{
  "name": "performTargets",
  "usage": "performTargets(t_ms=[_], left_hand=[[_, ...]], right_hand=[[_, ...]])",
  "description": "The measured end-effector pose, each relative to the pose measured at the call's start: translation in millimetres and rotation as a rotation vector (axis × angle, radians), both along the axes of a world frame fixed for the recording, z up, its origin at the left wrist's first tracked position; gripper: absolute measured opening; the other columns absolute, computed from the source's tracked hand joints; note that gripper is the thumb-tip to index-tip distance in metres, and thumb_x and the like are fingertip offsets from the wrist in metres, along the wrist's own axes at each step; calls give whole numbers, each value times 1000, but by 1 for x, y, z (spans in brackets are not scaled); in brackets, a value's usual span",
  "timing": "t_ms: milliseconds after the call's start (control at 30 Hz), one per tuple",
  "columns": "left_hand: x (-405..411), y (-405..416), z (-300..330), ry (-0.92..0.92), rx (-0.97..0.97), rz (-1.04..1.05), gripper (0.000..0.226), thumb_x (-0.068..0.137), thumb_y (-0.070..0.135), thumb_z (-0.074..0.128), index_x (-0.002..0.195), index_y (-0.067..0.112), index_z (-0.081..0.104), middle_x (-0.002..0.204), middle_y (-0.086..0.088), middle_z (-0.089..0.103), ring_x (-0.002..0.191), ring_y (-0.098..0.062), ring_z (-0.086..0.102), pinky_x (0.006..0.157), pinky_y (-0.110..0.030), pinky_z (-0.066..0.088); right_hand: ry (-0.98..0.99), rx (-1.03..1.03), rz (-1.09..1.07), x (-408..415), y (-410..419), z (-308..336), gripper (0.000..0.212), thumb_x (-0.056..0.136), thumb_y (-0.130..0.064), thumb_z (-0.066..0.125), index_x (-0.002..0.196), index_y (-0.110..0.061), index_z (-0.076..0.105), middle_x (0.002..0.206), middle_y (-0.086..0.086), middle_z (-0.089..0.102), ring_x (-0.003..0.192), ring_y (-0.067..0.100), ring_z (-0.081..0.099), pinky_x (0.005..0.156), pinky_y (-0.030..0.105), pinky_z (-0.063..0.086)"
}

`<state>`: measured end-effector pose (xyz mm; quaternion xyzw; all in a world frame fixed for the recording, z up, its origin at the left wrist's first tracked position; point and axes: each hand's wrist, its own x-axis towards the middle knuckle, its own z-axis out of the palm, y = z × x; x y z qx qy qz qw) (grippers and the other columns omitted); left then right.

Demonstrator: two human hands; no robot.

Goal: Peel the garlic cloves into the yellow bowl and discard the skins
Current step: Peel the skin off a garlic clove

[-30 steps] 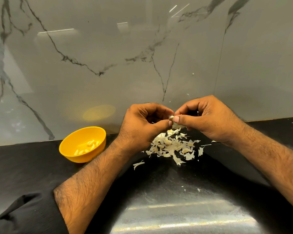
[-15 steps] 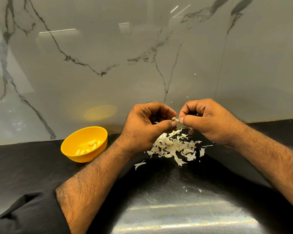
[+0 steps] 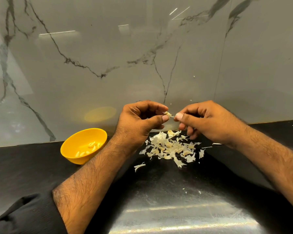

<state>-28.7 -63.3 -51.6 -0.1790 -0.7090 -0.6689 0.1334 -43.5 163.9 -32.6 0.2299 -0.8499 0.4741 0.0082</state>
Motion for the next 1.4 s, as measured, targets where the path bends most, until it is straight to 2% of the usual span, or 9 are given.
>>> performTargets(t_ms=[67, 200, 333, 533, 733, 933, 1067, 1200, 1400], left_hand=[[0, 2, -1, 6, -29, 7, 21, 85, -3, 82, 104, 5, 79, 97, -13, 79, 90, -27, 77, 76, -37, 65], [2, 5, -4, 40, -118, 21, 18, 90, 3, 80, 108, 6, 80, 96, -10, 81, 91, -29, 78, 81, -40, 66], [1, 7, -6, 98, -189, 60, 16, 94, 7, 79, 109, 8, 81, 95, -6, 81, 88, -26, 79, 84, -46, 66], [2, 8, -6, 153, -307, 175, 10, 96, 15, 79, 105, 16, 81, 90, 4, 81, 83, -14, 79, 79, -42, 67], [6, 10, -3, 136, -334, 151, 9, 98, 17, 76, 105, 13, 80, 87, 2, 79, 79, -14, 78, 75, -37, 67], [8, 10, -2, 278, -541, 228, 9, 100, 19, 73, 103, 18, 81, 81, 10, 75, 75, -12, 73, 67, -35, 63], [12, 15, -2, 392, -672, 328, 14, 97, 25, 68, 98, 19, 81, 75, 11, 69, 67, -6, 65, 61, -36, 59], [15, 17, 3, 445, -715, 363, 20, 97, 28, 65, 101, 18, 81, 79, 10, 70, 71, -4, 64, 66, -35, 61], [16, 15, 4, 479, -786, 325, 17, 99, 23, 65, 105, 18, 80, 84, 7, 72, 76, -6, 65, 69, -37, 62]], right_hand=[[-95, -160, 62, 2, -4, -1, 28, 99, -36, 63, 103, -13, 79, 89, 7, 78, 72, 19, 70, 69, 35, 63], [-87, -234, 59, 3, -8, -4, 18, 98, -24, 68, 101, -10, 80, 87, 12, 78, 67, 19, 68, 64, 26, 59], [-147, -333, 54, 4, -6, -5, 15, 94, -13, 73, 104, -3, 77, 89, 17, 78, 68, 22, 71, 62, 28, 61], [-176, -437, 35, 3, -8, -6, 21, 84, -7, 80, 103, -2, 77, 94, 19, 78, 77, 25, 74, 71, 34, 65], [-137, -411, 17, 4, -8, -6, 20, 82, -12, 82, 101, -7, 81, 92, 17, 78, 74, 23, 73, 69, 30, 63], [-107, -369, -7, 6, -9, -6, 12, 85, -7, 81, 96, -3, 79, 83, 16, 77, 65, 21, 71, 60, 21, 57], [-74, -328, -15, 7, -12, -7, 11, 85, -7, 82, 94, -3, 79, 81, 16, 77, 66, 23, 73, 60, 23, 58], [-92, -352, -29, 8, -12, -6, 10, 85, -5, 82, 94, -1, 79, 81, 17, 77, 64, 22, 72, 57, 21, 56], [-154, -374, -30, 7, -12, -6, 11, 85, -4, 80, 94, 2, 78, 82, 20, 77, 64, 21, 71, 59, 26, 60]])
